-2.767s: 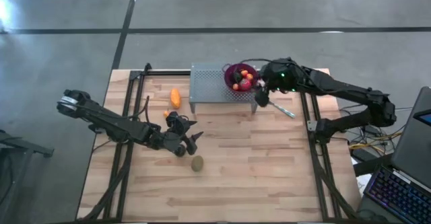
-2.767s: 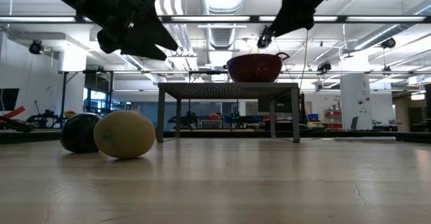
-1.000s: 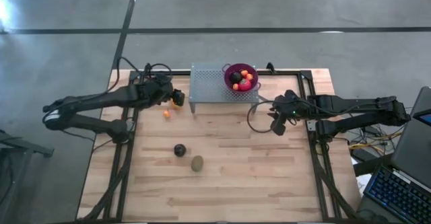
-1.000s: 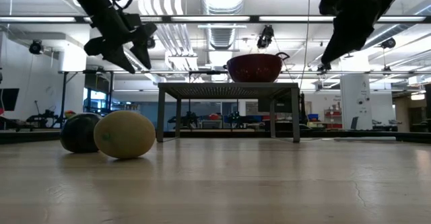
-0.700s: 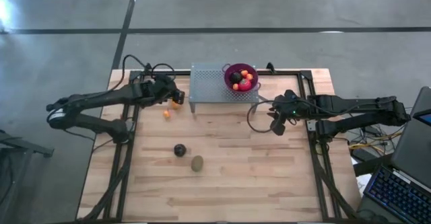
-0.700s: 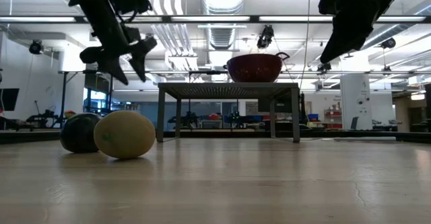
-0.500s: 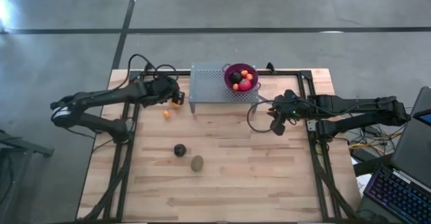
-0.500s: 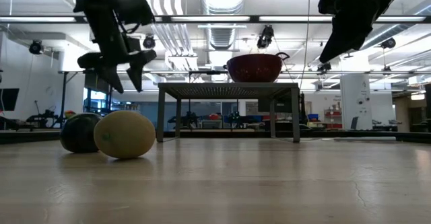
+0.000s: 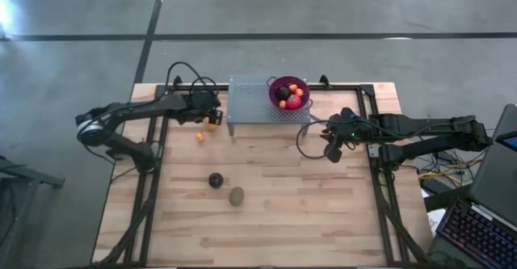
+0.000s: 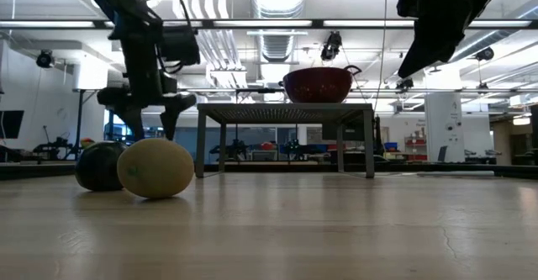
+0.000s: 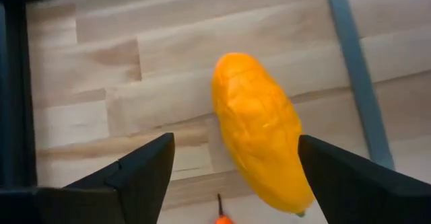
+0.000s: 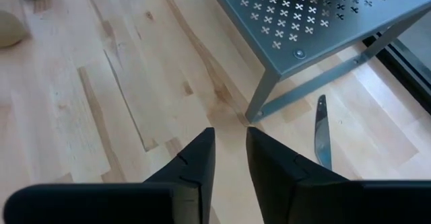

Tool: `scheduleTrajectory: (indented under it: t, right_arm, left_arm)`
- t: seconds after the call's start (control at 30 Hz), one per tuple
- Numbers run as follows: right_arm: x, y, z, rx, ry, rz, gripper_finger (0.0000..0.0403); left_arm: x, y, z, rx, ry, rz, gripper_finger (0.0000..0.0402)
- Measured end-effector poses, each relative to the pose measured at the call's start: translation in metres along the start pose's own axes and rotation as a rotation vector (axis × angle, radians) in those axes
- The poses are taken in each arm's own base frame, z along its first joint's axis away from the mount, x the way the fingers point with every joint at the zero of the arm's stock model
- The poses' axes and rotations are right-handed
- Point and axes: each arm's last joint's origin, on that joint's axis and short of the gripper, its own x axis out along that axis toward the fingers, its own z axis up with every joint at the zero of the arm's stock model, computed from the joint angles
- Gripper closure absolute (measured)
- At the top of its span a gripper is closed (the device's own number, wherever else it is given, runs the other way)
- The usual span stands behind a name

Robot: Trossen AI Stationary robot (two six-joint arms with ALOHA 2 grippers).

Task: Pick & Place Fruit
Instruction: Put the mango into the purple strainer bowl on the shelf

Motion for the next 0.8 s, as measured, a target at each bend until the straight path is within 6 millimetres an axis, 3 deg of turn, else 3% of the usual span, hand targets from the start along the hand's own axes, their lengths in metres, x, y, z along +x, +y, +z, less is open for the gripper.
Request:
scheduleTrajectory:
  t: [0.37, 0.8]
  right_arm:
    - [0.000, 0.000, 0.000, 0.000, 0.000, 0.000, 0.0294]
    - [0.000, 0.000, 0.000, 0.000, 0.000, 0.000, 0.0275]
  left_arm:
    - [0.015, -0.005, 0.002, -0.036, 0.086, -0.075, 0.0085]
    - [0.034, -0.007, 0.001, -0.026, 0.126, -0.027, 0.0087]
